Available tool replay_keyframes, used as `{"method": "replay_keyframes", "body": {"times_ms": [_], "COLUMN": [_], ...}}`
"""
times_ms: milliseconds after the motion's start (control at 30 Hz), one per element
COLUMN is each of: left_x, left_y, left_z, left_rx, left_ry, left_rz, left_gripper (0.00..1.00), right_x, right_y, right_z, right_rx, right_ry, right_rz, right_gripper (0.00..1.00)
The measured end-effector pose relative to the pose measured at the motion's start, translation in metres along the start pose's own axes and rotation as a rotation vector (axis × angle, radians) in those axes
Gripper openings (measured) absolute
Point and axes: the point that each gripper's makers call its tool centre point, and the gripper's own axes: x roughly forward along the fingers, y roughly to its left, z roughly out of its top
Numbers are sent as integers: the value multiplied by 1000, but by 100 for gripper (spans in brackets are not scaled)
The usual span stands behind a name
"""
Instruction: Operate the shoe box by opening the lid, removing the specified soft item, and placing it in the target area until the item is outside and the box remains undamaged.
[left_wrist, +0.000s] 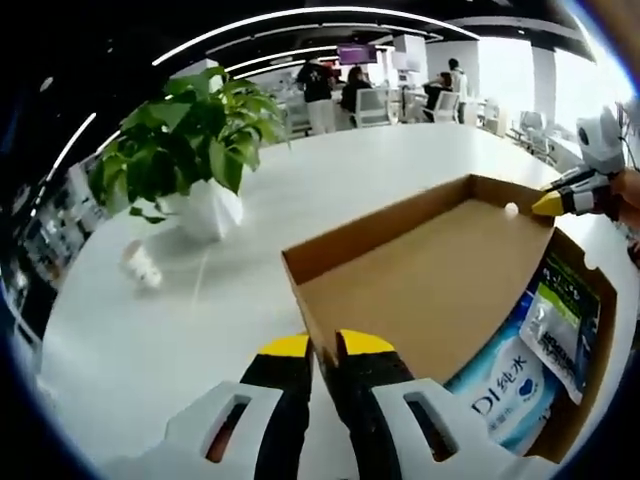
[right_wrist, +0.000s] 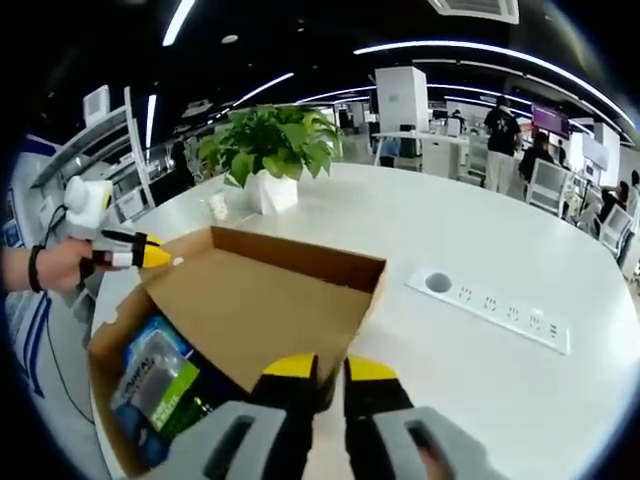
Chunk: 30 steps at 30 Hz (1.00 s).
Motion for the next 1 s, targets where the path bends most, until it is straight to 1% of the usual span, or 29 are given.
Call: {"method": "replay_keyframes", "body": {"times_ms": [633, 800, 1000], "left_x": [8, 7, 4], "left_y": [4, 3, 0], "left_z": [-2, -2, -1], "left_rx": [17, 24, 21], "left_ry": [20, 24, 22], "left_rz": [7, 12, 4], "left_gripper": [9, 9, 10], "right_x": [2, 2, 1], "right_y": [1, 2, 3], "right_z": [-3, -3, -3], "right_rx": [22, 20, 9], "right_ry": [9, 13, 21], "right_rz": [3, -1, -6], "right_gripper": [7, 7, 7]}}
